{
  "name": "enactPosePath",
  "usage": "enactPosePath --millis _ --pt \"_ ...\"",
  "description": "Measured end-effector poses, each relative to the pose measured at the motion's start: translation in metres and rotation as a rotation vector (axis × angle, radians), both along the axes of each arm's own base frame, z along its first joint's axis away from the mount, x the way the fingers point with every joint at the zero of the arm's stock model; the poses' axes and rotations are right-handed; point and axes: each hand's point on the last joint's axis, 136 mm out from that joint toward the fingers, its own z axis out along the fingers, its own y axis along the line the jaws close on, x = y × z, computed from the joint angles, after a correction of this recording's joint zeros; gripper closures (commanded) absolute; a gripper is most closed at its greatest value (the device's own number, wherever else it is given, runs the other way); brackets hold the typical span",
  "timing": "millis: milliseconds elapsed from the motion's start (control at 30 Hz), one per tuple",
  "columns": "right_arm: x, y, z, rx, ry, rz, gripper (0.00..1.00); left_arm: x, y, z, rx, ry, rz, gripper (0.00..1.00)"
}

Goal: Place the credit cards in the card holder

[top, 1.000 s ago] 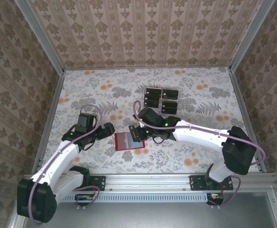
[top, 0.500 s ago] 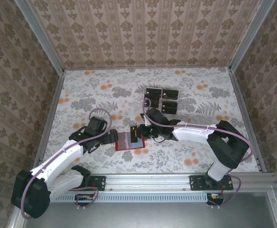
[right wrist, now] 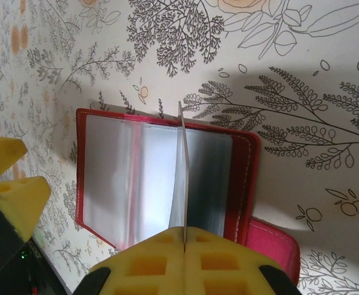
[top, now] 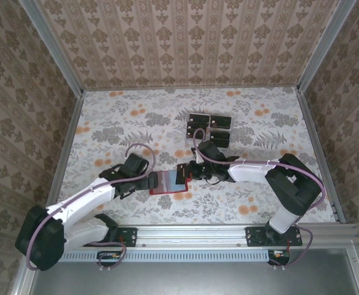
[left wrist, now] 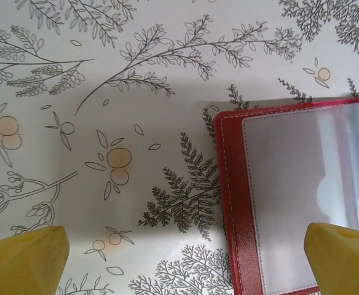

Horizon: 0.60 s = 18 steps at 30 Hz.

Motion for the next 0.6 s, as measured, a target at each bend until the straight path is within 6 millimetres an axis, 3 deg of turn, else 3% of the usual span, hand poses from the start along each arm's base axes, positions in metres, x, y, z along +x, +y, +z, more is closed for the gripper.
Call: enactPosePath --millis 600 --pt "0.001 0.001 0.002 0.012 -0.009 0.002 1.00 0.001 0.007 -0.020 0.138 0.020 -0.005 0.00"
